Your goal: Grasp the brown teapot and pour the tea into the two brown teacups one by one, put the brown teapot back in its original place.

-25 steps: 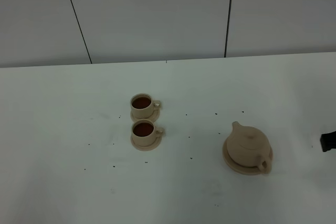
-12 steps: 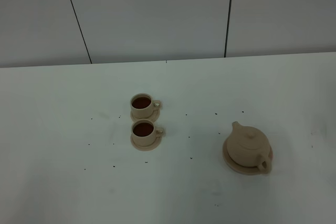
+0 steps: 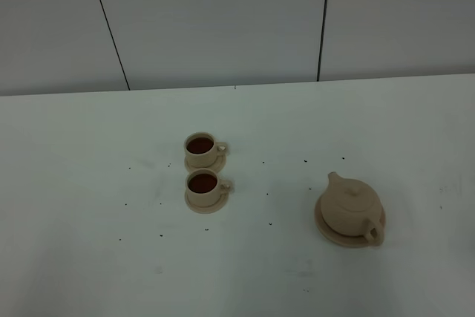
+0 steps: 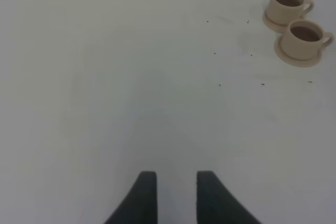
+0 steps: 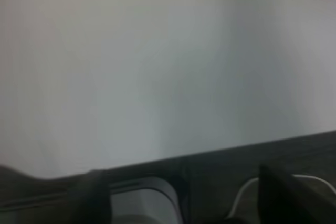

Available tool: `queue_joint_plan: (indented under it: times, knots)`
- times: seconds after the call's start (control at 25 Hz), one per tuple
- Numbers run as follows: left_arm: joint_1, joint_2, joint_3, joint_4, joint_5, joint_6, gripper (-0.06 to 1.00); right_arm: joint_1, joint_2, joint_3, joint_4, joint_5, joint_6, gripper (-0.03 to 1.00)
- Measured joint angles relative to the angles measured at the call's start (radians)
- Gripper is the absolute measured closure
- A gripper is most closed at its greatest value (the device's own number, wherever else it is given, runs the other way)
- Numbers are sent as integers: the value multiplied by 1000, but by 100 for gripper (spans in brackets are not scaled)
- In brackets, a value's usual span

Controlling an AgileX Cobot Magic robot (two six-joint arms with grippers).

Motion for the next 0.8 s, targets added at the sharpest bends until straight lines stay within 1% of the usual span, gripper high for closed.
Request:
queue_joint_plan:
  times: [0.12,0.24,0.36,0.6,0.72,0.8]
  knots:
    - [0,0,0,0,0,0,69,0,-112,73,6,1,-1,39]
    - [0,0,0,0,0,0,69,0,-213,129,6,-20,-2,39]
    - [0,0,0,0,0,0,69,0,-283,139,7,-59,-2,39]
    - [0,0,0,0,0,0,69,0,-389,143,7,-72,-2,39]
    - [0,0,0,0,0,0,69,0,-470,165,9,-122,-11,39]
    - [0,0,0,0,0,0,69,0,-523,177,10,-136,-17,39]
